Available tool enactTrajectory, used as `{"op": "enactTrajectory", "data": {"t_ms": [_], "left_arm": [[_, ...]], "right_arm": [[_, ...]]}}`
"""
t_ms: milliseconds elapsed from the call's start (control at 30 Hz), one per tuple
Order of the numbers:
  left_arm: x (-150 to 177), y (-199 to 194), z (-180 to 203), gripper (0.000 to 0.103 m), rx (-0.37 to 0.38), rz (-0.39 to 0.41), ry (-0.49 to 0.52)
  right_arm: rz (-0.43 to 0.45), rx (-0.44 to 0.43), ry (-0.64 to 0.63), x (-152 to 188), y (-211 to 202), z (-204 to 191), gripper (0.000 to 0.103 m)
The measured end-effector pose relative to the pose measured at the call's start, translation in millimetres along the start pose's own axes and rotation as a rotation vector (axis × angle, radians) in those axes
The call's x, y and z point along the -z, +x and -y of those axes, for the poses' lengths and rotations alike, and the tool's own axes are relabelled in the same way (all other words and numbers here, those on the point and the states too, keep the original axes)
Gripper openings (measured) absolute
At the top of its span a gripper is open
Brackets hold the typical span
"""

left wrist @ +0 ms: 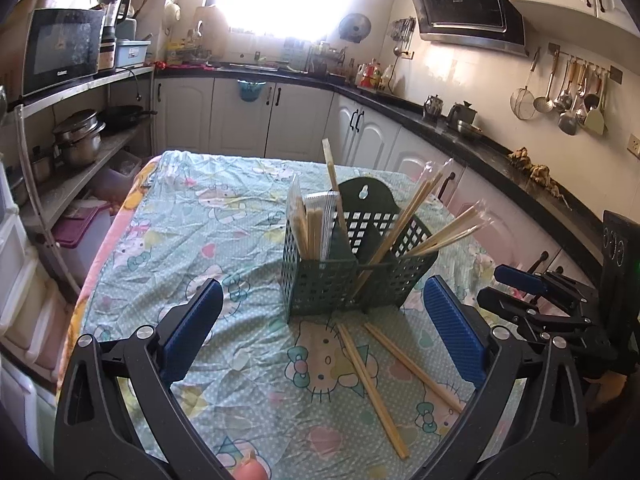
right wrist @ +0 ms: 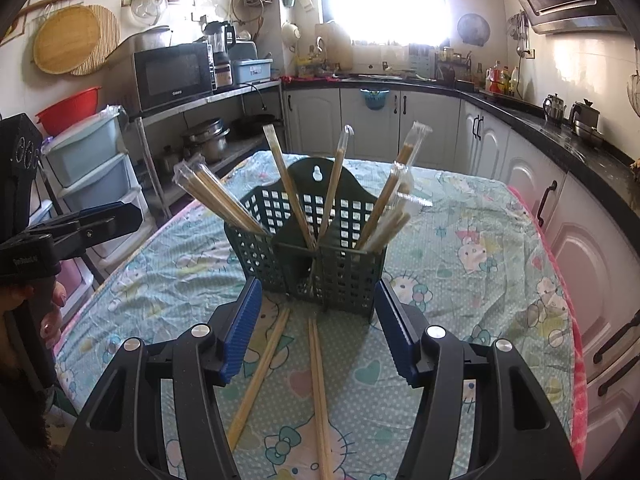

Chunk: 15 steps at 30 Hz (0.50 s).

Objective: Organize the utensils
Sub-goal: 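Move both open tools back toward the remaining chopsticks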

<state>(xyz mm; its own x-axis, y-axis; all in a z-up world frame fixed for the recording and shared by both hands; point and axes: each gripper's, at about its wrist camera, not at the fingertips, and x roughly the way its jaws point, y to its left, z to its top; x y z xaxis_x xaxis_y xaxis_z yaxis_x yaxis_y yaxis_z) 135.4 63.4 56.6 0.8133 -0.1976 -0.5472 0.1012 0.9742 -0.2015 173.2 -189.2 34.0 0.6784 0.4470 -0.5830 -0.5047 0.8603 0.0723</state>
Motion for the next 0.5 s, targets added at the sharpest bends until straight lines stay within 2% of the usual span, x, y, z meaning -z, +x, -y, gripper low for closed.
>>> {"op": "enactTrajectory", "data": {"t_ms": [233, 500], "left_arm": [[9.9, 11.9, 0.7, 0.093, -0.006, -0.038, 0.007], [24.8, 32.4, -0.7, 0.093, 0.006, -0.097, -0.008]], "right_arm": [[-0.029, 0.005, -0.004, 8.8, 10.4, 3.2, 0.057], [-0.107, 0.023, -0.01, 26.1, 37.1, 10.3, 0.056]]}}
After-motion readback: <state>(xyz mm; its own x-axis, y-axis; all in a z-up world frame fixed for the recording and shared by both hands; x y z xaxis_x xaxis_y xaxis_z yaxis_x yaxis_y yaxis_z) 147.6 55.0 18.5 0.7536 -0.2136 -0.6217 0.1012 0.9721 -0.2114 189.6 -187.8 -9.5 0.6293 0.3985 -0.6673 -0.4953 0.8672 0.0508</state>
